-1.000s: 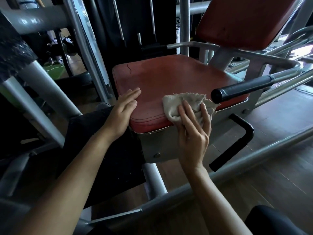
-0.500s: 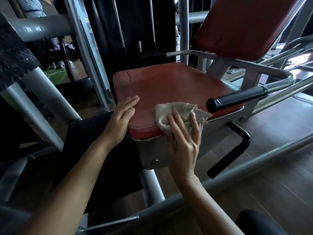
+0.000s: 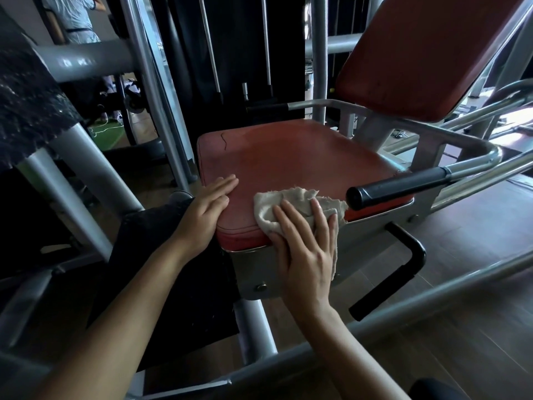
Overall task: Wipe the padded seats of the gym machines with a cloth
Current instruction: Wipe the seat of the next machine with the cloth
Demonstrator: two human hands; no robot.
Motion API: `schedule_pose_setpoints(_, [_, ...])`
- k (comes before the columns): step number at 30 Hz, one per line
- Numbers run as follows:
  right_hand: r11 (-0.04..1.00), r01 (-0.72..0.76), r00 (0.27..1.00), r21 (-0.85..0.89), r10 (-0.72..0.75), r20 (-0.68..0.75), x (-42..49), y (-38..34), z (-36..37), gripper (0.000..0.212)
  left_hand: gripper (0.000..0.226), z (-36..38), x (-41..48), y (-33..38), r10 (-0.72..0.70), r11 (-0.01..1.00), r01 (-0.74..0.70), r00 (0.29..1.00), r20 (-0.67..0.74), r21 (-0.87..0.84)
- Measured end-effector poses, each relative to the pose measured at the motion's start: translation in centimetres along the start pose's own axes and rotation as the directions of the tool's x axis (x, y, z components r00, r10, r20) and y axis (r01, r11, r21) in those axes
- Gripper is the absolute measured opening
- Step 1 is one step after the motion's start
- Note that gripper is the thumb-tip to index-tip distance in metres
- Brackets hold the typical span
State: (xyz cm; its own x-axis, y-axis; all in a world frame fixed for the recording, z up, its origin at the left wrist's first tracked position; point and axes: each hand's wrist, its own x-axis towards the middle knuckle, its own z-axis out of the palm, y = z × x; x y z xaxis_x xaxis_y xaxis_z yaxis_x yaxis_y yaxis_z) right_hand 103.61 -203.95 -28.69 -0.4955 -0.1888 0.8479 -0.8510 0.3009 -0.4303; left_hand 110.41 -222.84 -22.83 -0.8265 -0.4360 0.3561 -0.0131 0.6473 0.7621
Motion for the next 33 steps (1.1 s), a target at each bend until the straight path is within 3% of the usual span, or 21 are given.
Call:
schedule_pose_setpoints(3, [0.997,-0.021,0.993,-0.071,0.029,0.118,1.0,-0.5,-1.0,0.036,0.043,-0.5,0.6,0.4,-0.024,0.995,0.020,0.999,0.043,0.096])
schedule_pose_setpoints(6, [0.980,-0.121,0.947,-0.156,0.161,0.278,3.9,-1.7,-1.8,0.036,0.043,-1.0,1.9,0.7,-0.084,0.978,0.065,0.993,0.088,0.196])
schedule_pose_setpoints(11, [0.908,-0.218,0.724,-0.358,0.397,0.565,11.0,-1.5,-0.3,0.033,0.045,-0.8,5.1,1.1,-0.170,0.924,0.117,0.978,0.118,0.364])
schedule_pose_setpoints(14, [0.877,-0.256,0.667,-0.406,0.464,0.583,12.9,-0.3,1.2,0.035,0.050,0.0,6.0,1.2,-0.156,0.870,0.077,0.980,0.124,0.486])
schedule_pose_setpoints(18, [0.853,-0.298,0.651,-0.428,0.510,0.562,13.7,0.0,1.7,0.032,0.049,-0.1,5.0,1.2,-0.117,0.900,0.056,0.986,0.116,0.433])
schedule_pose_setpoints(23, [0.792,-0.311,0.462,-0.525,0.609,0.645,15.3,-1.7,0.3,0.040,0.060,0.1,5.0,2.3,-0.165,0.867,0.079,0.977,0.134,0.492])
schedule_pose_setpoints(27, [0.815,-0.152,0.388,-0.560,0.570,0.724,16.6,-2.6,-0.6,0.050,0.057,0.3,5.0,3.4,-0.249,0.859,0.148,0.957,0.148,0.490])
schedule_pose_setpoints(33, [0.909,-0.001,0.234,-0.416,0.405,0.884,18.6,1.9,-1.8,0.054,0.049,0.7,6.1,5.9,-0.318,0.874,0.250,0.943,0.100,0.416])
